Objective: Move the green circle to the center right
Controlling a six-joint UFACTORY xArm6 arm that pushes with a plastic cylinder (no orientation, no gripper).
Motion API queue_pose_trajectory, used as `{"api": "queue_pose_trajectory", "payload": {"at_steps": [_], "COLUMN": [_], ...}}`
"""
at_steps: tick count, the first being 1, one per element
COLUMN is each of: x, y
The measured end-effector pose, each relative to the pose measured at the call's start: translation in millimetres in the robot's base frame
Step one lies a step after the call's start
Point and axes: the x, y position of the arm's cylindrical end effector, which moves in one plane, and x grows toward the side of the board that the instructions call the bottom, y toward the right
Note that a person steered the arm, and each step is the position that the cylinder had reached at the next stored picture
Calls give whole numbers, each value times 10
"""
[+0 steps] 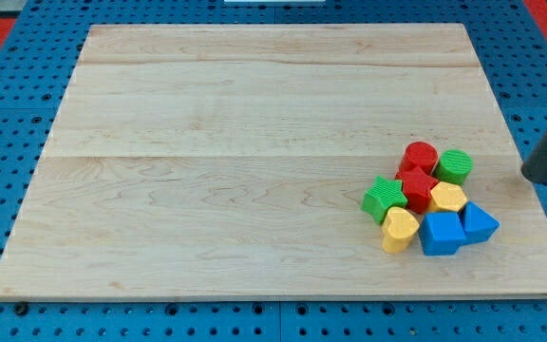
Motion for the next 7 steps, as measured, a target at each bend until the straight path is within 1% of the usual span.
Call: {"api": "queue_pose_trajectory", "payload": {"at_steps": [1, 3, 4, 6, 7], "x": [166, 119, 3, -484, -689], "y": [-204, -1072, -1130, -1083, -946]}}
